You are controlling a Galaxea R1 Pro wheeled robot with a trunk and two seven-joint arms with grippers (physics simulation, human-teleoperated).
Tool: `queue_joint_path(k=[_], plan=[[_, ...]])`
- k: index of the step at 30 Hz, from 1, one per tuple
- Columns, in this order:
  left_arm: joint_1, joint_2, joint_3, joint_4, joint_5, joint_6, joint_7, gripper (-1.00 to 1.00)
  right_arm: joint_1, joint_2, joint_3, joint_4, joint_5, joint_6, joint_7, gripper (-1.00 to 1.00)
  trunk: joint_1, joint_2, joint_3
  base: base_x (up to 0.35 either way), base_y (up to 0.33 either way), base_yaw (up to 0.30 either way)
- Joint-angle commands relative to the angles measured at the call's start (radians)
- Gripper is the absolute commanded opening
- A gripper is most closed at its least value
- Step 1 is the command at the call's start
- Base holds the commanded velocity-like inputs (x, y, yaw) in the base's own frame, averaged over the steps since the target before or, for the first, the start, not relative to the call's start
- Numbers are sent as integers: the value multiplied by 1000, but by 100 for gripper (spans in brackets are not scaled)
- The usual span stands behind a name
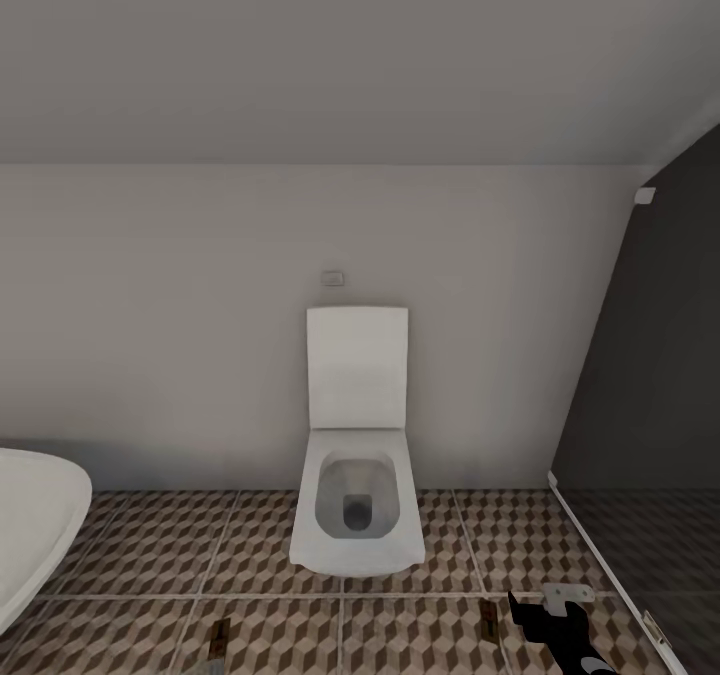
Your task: Take the four mousetraps from the cabinet in the bathroom and place them on the bathroom floor. Make sure all four end up on the same floor surface, and ensure that at least two of them are either under or directly next to the same bathroom sink.
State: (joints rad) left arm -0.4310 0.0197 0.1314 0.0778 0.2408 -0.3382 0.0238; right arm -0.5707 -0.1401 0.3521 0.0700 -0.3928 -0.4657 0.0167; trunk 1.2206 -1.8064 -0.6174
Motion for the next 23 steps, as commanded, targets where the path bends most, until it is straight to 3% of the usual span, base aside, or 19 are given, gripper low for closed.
queue_joint_path(k=[1, 7, 23], plan=[[0, -13, 10, 4, -1, -7, 1, 100, -2, 1, 8, 4, -8, -5, 2, 100, 0, -1, -1, 0, 0, 0], [16, -90, 10, 4, -1, -7, 1, 100, -2, 1, 8, 4, -8, -6, 2, 100, 0, -1, -1, 0, 0, 0], [28, -93, 10, 4, -1, -7, 2, 100, -2, 1, 8, 4, -8, -5, 2, 100, 0, -1, -1, 0, 0, 0]])
